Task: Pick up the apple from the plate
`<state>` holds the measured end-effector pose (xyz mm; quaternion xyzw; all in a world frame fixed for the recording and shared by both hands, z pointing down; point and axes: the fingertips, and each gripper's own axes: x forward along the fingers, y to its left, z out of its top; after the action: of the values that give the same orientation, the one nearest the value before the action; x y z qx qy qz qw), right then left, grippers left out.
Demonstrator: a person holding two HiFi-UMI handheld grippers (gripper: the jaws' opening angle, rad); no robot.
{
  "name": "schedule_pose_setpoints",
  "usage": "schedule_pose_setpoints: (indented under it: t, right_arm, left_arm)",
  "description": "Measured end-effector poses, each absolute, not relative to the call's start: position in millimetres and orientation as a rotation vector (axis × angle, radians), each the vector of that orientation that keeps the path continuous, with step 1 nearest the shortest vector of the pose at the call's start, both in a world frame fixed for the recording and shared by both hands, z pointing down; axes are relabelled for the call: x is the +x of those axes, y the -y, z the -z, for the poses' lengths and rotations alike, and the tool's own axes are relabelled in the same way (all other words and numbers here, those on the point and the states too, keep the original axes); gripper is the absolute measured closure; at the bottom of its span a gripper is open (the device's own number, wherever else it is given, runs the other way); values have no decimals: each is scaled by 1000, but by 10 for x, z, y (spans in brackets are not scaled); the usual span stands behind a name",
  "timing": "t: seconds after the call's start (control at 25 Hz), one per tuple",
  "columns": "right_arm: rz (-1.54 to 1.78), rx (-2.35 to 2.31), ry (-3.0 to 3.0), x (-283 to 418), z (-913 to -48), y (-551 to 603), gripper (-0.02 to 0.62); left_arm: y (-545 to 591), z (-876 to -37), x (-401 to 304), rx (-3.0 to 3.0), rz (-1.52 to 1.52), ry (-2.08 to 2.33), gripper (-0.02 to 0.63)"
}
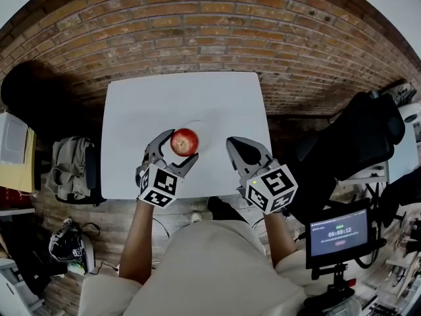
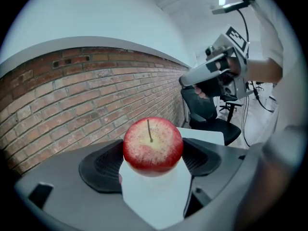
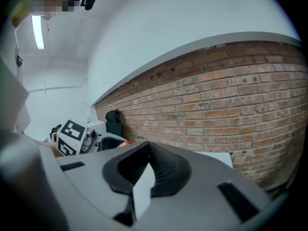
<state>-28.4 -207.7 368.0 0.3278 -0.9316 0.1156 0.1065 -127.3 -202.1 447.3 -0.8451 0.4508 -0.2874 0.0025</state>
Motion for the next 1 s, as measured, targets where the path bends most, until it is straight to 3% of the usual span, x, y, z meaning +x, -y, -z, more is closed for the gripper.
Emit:
schedule_pose_setpoints:
  t: [1.0]
  right_arm:
    - [-126, 988, 2835, -281, -3147, 2180, 594]
  left_arm:
    - [2029, -3394, -1222, -2571, 576, -1409, 222]
